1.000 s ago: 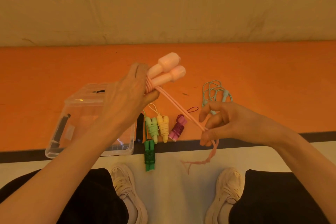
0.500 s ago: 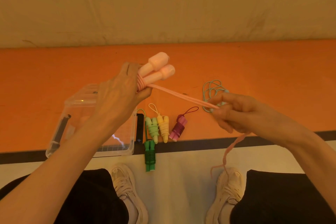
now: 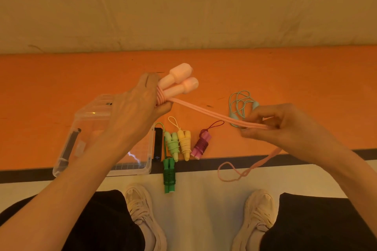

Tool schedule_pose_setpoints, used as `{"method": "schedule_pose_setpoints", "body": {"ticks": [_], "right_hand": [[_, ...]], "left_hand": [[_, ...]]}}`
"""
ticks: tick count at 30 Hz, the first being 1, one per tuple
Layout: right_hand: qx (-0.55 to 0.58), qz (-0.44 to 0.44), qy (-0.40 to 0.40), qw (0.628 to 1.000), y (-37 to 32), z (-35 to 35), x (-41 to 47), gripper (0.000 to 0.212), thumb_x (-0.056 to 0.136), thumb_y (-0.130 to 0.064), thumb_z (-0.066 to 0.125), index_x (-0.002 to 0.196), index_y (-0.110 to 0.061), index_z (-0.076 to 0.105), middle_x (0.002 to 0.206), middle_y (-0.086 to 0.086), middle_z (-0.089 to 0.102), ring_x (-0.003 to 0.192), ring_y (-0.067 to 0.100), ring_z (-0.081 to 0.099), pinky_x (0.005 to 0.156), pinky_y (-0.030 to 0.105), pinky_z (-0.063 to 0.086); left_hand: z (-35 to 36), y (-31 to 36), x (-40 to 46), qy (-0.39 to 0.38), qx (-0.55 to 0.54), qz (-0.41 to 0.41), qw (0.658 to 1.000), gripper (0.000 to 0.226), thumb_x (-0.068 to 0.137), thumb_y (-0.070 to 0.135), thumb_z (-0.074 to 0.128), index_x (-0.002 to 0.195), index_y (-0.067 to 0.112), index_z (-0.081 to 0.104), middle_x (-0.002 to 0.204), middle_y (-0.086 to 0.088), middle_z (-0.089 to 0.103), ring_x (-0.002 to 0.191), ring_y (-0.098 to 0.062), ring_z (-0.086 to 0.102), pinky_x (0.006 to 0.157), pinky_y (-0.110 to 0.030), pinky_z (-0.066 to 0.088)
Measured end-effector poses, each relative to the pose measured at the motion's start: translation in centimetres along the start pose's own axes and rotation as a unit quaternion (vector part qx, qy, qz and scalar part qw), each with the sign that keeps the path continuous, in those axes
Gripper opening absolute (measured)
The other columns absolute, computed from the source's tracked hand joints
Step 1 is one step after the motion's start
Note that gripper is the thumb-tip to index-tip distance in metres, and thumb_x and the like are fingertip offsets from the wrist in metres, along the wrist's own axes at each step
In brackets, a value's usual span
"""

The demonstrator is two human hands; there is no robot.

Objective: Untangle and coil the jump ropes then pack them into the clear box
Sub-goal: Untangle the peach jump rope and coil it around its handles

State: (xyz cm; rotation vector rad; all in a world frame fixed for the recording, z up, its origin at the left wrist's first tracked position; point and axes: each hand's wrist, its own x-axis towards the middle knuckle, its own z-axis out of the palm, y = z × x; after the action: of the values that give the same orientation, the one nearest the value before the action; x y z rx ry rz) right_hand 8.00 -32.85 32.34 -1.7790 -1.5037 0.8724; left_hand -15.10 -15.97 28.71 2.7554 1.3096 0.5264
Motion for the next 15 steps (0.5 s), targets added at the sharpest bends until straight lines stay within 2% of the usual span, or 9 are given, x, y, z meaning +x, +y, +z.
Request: {"method": "schedule_pose_setpoints", "body": {"ticks": [1,3,6,8,11,14,15], "right_hand": [[-0.024,-0.010,0.001,1.000,0.1,-0.1,0.0,0.007,0.080,-0.023,0.073,0.077,-0.029,0.072,0.052,-0.014,0.057,0.046,-0.001,0.045,0.048,0.010,0.032],[-0.053,-0.036,0.005,0.998,0.2,-0.6,0.0,0.020,0.086,-0.032,0.062,0.067,-0.035,0.068,0.049,-0.012,0.051,0.045,0.002,0.040,0.047,0.013,0.030],[-0.074,-0.072,0.039,0.994,0.4,-1.2,0.3,0.029,0.089,-0.044,0.049,0.077,-0.028,0.070,0.053,-0.003,0.048,0.046,0.005,0.038,0.046,0.015,0.027],[-0.098,-0.104,0.090,0.986,0.5,-1.5,0.8,0.032,0.095,-0.044,0.049,0.080,-0.023,0.068,0.055,0.002,0.047,0.047,0.012,0.039,0.045,0.018,0.026],[-0.088,-0.136,0.160,0.974,0.2,-1.9,1.7,0.026,0.096,-0.036,0.053,0.079,-0.022,0.066,0.057,0.011,0.048,0.051,0.022,0.040,0.046,0.028,0.028],[-0.069,-0.167,0.196,0.964,-0.6,-2.0,2.5,0.017,0.091,-0.033,0.059,0.083,-0.021,0.069,0.059,-0.003,0.056,0.052,0.013,0.045,0.048,0.025,0.033],[-0.069,-0.174,0.207,0.960,-0.8,-1.9,2.7,0.014,0.090,-0.032,0.061,0.086,-0.023,0.070,0.063,-0.005,0.061,0.055,0.015,0.049,0.050,0.029,0.037]], "left_hand": [[0.0,0.0,0.0,0.000,-0.001,0.003,1.000,0.049,0.085,0.041,0.063,0.122,0.013,0.049,0.110,-0.004,0.053,0.065,-0.015,0.040,0.046,-0.028,0.023],[0.1,0.1,0.0,-0.002,0.004,0.010,1.000,0.049,0.085,0.045,0.059,0.121,0.012,0.049,0.108,-0.004,0.053,0.063,-0.017,0.042,0.045,-0.027,0.027],[0.2,0.1,0.0,-0.015,0.010,0.024,1.000,0.052,0.083,0.052,0.050,0.117,0.012,0.050,0.106,-0.004,0.052,0.064,-0.024,0.053,0.047,-0.035,0.042],[0.4,0.3,-0.1,-0.022,0.010,0.053,0.998,0.052,0.083,0.053,0.047,0.115,0.012,0.051,0.103,-0.004,0.053,0.062,-0.024,0.052,0.047,-0.037,0.042],[0.9,1.5,-0.7,-0.028,0.016,0.102,0.994,0.051,0.084,0.052,0.047,0.115,0.012,0.054,0.101,-0.003,0.056,0.061,-0.016,0.047,0.046,-0.027,0.029],[2.1,3.0,-1.8,-0.054,0.032,0.161,0.985,0.052,0.087,0.053,0.044,0.121,0.015,0.054,0.105,0.000,0.057,0.071,-0.016,0.056,0.059,-0.025,0.031],[2.4,3.4,-2.1,-0.063,0.024,0.175,0.982,0.052,0.088,0.054,0.042,0.122,0.016,0.053,0.107,0.000,0.057,0.072,-0.016,0.057,0.058,-0.026,0.033]]}}
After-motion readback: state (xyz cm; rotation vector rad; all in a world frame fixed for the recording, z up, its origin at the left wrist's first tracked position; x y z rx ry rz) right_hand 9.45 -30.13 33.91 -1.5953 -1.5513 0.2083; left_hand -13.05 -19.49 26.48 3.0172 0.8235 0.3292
